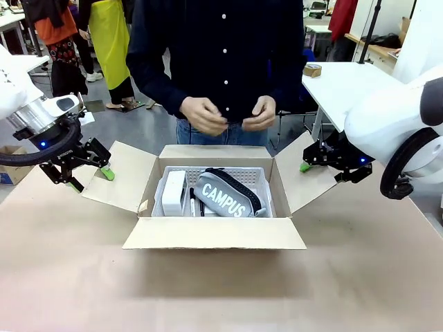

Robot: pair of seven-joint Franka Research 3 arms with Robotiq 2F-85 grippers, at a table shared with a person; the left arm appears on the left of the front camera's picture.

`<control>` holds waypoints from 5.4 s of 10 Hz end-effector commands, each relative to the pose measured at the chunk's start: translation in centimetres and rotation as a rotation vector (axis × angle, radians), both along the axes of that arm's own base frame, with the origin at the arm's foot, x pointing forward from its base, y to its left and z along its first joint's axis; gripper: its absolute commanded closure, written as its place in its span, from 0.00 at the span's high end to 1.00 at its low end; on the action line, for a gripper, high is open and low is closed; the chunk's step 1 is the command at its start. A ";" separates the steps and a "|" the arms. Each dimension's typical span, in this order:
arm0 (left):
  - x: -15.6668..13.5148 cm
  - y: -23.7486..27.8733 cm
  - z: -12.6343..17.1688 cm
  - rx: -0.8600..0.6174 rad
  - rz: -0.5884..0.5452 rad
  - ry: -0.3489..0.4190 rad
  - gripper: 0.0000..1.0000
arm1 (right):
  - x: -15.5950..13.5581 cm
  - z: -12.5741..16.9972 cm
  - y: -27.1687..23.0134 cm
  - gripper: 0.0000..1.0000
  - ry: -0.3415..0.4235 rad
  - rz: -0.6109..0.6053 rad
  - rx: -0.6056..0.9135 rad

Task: Pack the gift set into the box.
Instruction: Lift both hands away from the flaps of the Package Box, then press and hold the closed box until the human finishes sealing it.

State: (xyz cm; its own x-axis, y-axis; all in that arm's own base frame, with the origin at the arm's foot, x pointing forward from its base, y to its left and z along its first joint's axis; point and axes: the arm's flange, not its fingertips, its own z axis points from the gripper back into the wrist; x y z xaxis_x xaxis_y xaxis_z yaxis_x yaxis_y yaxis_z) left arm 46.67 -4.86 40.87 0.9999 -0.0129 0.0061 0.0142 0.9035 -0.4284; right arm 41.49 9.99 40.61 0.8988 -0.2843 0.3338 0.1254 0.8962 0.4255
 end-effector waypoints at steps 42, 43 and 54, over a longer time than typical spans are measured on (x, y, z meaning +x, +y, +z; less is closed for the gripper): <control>-6.8 21.5 -1.4 -0.875 -0.241 -0.176 1.00 | -7.1 2.2 -24.2 1.00 0.000 -0.115 0.988; -6.8 21.5 -1.4 -0.875 -0.241 -0.176 1.00 | -7.1 2.2 -24.2 1.00 0.000 -0.115 0.988; -6.4 21.8 -1.4 -0.882 -0.239 -0.171 1.00 | -5.0 3.0 -20.4 1.00 -0.011 -0.036 0.885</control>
